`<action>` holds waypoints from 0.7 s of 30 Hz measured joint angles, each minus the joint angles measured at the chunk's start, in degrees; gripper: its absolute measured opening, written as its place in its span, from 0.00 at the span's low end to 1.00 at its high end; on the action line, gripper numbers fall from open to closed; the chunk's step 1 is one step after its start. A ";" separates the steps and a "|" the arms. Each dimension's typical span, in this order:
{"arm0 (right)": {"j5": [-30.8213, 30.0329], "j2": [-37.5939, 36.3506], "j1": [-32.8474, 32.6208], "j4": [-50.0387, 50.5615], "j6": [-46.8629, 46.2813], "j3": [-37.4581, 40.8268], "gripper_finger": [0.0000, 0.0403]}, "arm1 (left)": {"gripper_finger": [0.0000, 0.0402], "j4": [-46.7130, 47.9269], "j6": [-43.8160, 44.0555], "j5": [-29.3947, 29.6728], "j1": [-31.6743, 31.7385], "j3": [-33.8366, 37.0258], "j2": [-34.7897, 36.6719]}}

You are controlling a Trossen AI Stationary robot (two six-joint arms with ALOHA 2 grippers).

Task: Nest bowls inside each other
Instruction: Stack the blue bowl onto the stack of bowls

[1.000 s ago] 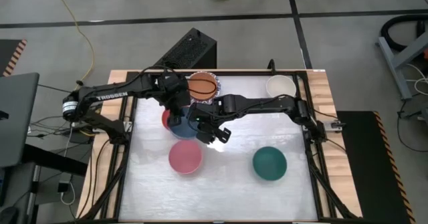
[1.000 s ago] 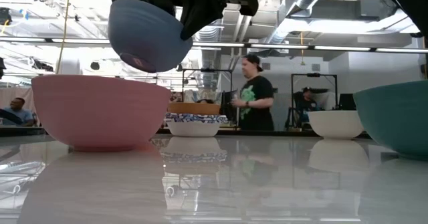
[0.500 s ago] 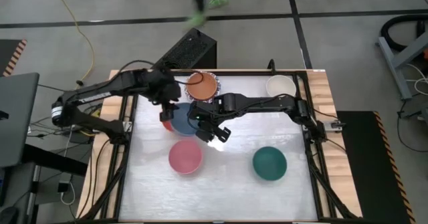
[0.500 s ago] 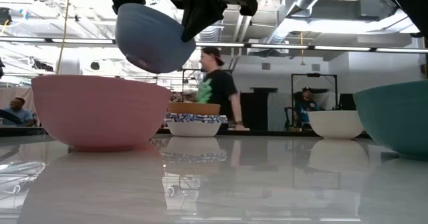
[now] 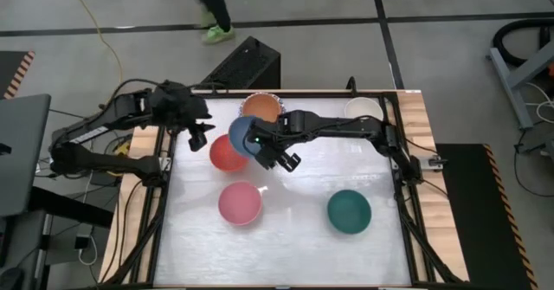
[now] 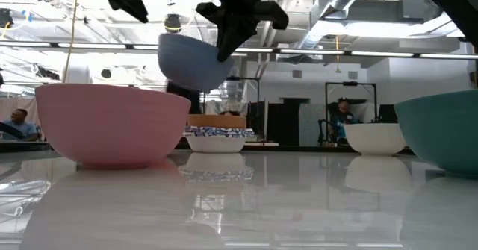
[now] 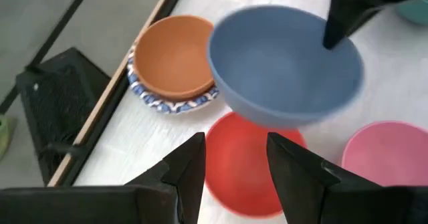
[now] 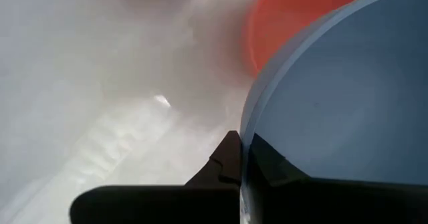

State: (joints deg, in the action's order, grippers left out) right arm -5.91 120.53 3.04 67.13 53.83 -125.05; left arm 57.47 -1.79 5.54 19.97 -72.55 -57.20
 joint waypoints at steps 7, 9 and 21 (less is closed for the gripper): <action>-3.08 -0.02 4.20 1.45 0.00 0.00 0.05 | 0.37 4.42 2.44 2.38 0.00 0.40 2.26; -3.08 -0.02 5.69 2.27 -0.68 0.00 0.05 | 0.37 4.31 2.44 2.39 0.00 1.55 3.29; -3.08 -0.02 14.05 2.78 -1.62 0.00 0.04 | 0.37 -21.18 1.85 1.93 -0.02 25.75 18.79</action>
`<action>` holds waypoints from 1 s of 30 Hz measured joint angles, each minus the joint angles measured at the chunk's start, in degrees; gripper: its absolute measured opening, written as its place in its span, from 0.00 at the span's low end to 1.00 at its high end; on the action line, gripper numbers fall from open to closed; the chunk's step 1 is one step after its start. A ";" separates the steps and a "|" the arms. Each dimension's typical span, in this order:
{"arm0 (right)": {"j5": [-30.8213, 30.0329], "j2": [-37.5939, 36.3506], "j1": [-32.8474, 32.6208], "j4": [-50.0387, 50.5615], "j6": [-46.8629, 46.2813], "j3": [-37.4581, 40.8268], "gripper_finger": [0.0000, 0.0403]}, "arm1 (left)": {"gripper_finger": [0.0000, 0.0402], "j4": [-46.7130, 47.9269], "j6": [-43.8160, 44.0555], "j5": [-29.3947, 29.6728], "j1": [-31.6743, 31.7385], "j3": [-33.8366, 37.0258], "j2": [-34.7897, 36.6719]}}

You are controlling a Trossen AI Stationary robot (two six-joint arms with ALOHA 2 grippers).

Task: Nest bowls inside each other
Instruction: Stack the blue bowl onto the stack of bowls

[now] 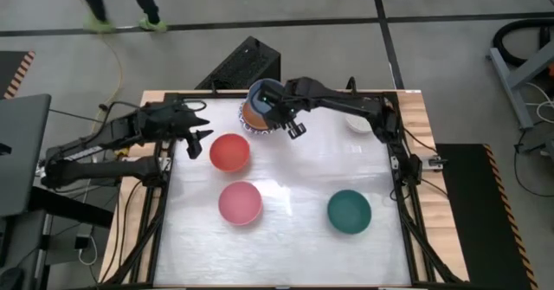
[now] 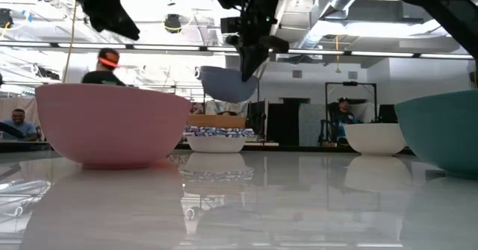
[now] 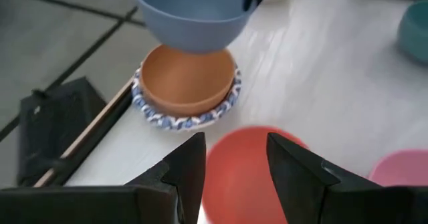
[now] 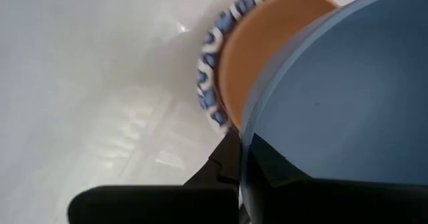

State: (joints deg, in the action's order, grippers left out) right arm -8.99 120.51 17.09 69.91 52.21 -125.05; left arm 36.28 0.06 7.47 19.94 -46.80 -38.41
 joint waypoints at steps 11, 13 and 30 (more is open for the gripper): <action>8.38 0.00 3.75 -5.28 1.68 0.00 0.04 | 0.37 -23.85 1.01 -0.95 0.00 20.86 9.97; 8.94 0.20 3.77 -6.67 1.72 -0.02 0.04 | 0.37 -26.97 2.17 -0.70 0.00 23.58 10.68; 10.58 4.59 4.86 -7.13 2.27 0.02 0.04 | 0.37 -37.68 7.16 -0.55 -0.04 33.11 11.58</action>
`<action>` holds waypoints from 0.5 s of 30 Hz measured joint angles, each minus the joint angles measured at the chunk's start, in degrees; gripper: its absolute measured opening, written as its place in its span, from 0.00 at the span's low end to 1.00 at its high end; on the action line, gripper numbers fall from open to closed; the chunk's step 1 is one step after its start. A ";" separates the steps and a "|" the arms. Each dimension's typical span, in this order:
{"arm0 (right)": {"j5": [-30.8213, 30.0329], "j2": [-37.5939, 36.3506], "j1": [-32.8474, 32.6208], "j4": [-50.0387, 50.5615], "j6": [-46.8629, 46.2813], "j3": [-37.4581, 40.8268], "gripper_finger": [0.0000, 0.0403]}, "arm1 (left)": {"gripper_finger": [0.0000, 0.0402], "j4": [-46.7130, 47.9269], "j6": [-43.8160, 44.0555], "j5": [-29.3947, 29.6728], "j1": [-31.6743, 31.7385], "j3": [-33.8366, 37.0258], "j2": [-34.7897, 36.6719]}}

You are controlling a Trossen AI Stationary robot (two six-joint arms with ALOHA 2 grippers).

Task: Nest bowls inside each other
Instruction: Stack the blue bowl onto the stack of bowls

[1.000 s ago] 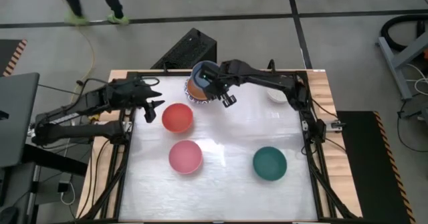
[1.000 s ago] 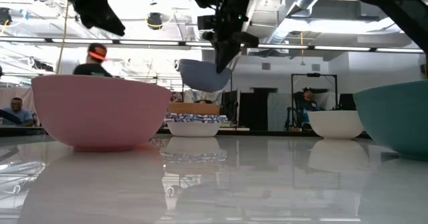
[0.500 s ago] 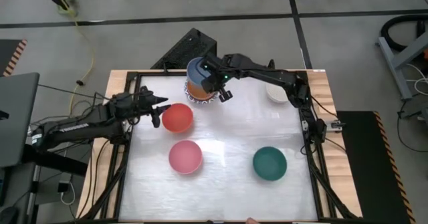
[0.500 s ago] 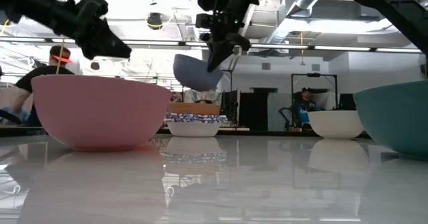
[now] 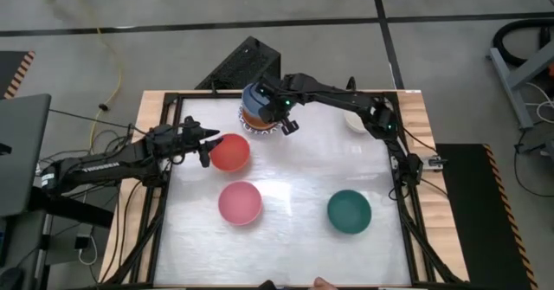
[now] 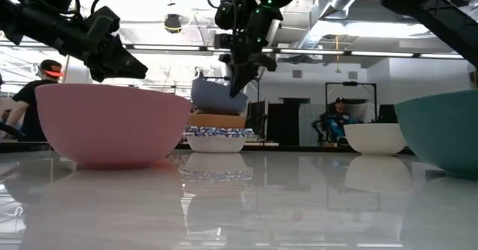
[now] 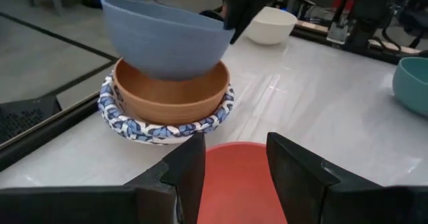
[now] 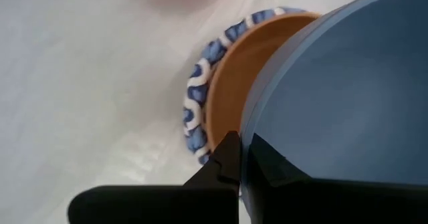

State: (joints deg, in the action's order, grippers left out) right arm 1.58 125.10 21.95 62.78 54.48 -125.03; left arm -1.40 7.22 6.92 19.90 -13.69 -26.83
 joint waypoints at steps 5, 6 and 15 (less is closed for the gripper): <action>0.13 -0.13 0.28 -0.77 -0.02 -0.04 0.04 | 0.37 0.05 -1.62 0.76 -0.02 0.00 0.00; 0.13 -0.13 0.31 -0.69 -0.02 -0.04 0.04 | 0.37 0.08 -1.89 1.14 -0.02 0.00 0.00; 3.28 -0.11 0.26 -0.59 -0.46 -0.02 0.04 | 0.37 0.12 -2.03 2.99 -0.02 0.00 0.00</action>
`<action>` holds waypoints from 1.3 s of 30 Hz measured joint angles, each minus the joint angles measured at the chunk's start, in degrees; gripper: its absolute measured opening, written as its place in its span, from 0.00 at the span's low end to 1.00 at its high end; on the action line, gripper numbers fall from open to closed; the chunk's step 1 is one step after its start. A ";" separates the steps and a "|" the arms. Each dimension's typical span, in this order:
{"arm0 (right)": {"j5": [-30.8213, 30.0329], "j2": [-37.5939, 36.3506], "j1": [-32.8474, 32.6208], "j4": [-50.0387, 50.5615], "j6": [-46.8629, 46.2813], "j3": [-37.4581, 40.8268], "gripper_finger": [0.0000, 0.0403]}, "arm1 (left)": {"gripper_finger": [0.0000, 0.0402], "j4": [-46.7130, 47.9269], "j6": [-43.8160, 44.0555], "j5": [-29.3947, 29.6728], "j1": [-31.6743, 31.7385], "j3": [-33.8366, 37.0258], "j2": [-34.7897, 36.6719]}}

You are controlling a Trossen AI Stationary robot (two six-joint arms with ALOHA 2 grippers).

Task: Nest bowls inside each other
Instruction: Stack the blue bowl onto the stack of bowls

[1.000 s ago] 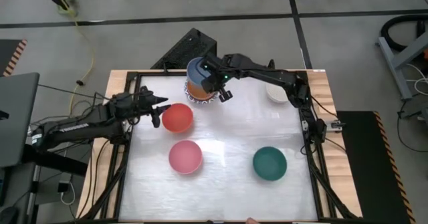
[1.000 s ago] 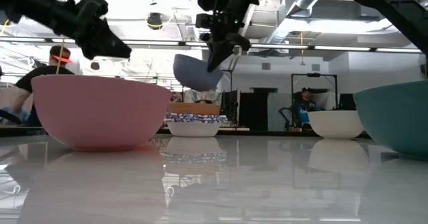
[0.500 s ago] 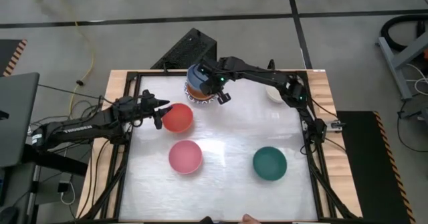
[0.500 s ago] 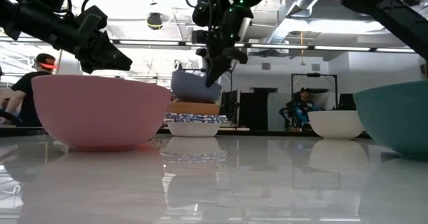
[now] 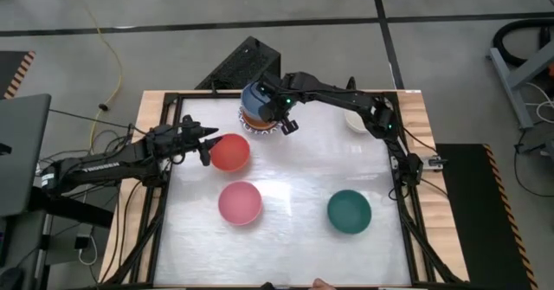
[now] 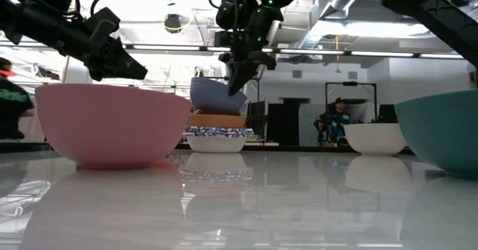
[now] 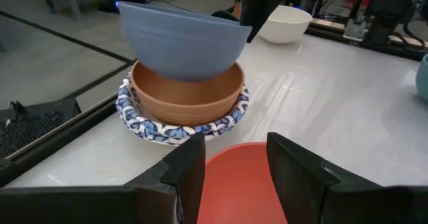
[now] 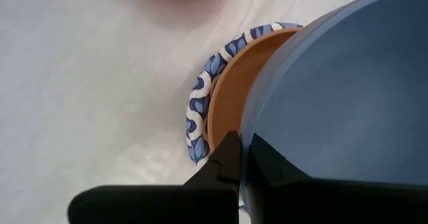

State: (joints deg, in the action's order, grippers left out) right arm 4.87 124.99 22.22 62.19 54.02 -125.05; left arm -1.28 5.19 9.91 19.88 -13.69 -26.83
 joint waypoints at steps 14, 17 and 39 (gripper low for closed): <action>1.24 2.15 0.14 0.13 -0.88 -0.13 0.04 | 0.37 -3.05 0.13 -0.36 0.00 2.48 0.00; 0.57 3.77 0.41 1.08 -1.51 0.02 0.04 | 0.37 -7.89 1.08 -0.43 -0.02 5.77 0.00; -0.39 4.72 0.76 1.54 -0.89 0.04 0.04 | 0.37 -13.25 3.50 -0.20 -0.02 10.38 -0.02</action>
State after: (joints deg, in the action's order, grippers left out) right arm 4.47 129.71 22.98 63.73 53.13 -125.01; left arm -14.52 8.69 9.72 19.86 -3.31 -26.85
